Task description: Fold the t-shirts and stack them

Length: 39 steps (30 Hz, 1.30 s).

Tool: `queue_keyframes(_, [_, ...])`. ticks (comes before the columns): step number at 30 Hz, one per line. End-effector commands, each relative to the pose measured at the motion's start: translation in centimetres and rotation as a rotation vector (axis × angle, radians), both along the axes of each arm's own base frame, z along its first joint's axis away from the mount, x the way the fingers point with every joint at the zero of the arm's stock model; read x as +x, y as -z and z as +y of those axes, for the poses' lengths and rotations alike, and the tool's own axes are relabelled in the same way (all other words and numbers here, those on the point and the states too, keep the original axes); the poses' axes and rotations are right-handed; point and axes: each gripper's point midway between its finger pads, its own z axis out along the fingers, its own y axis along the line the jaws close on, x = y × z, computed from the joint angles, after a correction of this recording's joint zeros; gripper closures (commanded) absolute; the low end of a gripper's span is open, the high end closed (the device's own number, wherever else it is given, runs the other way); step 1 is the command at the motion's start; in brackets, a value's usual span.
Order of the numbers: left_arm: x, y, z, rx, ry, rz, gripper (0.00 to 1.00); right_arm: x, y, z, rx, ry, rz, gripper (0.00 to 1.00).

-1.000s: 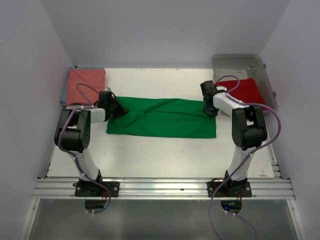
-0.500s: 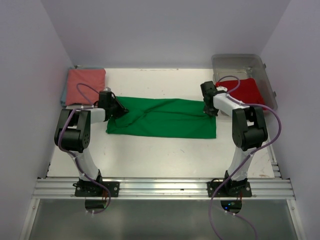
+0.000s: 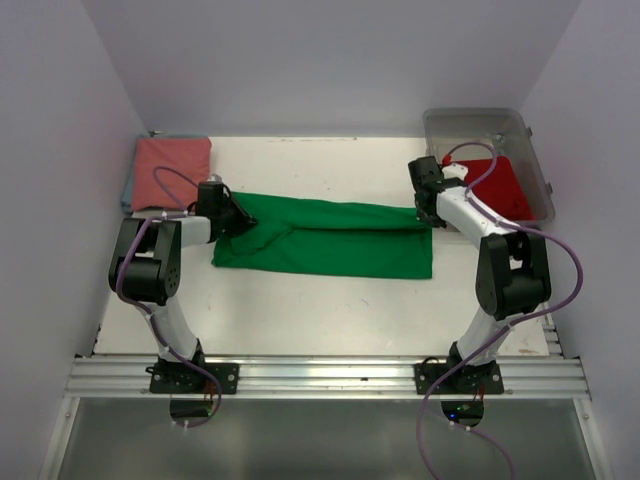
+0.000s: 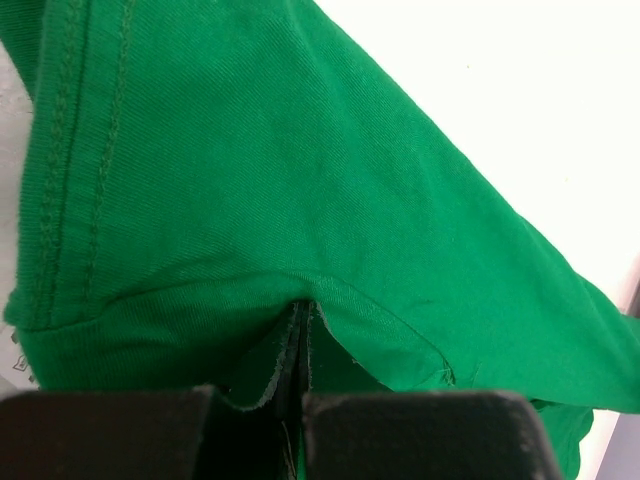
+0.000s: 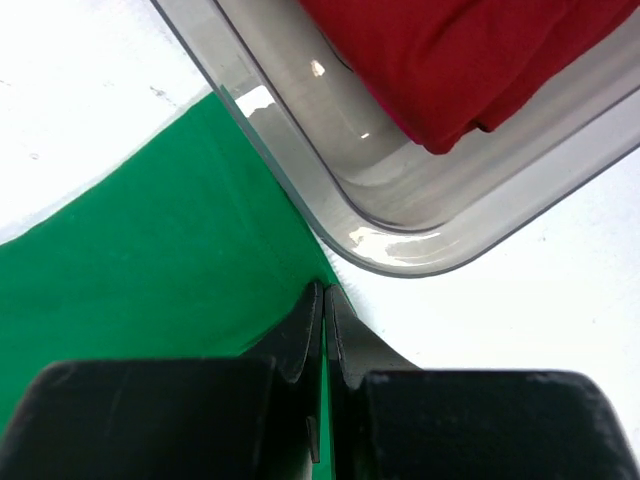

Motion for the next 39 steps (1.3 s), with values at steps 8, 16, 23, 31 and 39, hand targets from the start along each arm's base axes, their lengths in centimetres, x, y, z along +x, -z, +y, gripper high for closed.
queue_keyframes(8, [-0.7,2.0,0.8,0.064,0.001,0.063,1.0,-1.2,-0.4,0.3,-0.001,-0.074,0.022,0.58])
queue_keyframes(16, [0.3,0.8,0.8,0.061,-0.003,0.033,1.0,1.1,-4.3,11.2,0.365,-0.51,-0.189,0.84])
queue_keyframes(23, [4.1,1.8,0.2,0.069,0.036,0.054,1.0,0.0,-3.8,19.6,0.422,-0.776,-0.123,1.0])
queue_keyframes(31, [7.5,2.0,-0.7,0.059,0.093,0.103,1.0,2.1,-1.2,16.7,0.199,-0.652,-0.064,1.0])
queue_keyframes(39, [6.9,0.5,-0.9,0.052,0.111,0.082,1.0,5.2,1.7,13.4,-0.014,-0.503,-0.015,1.0])
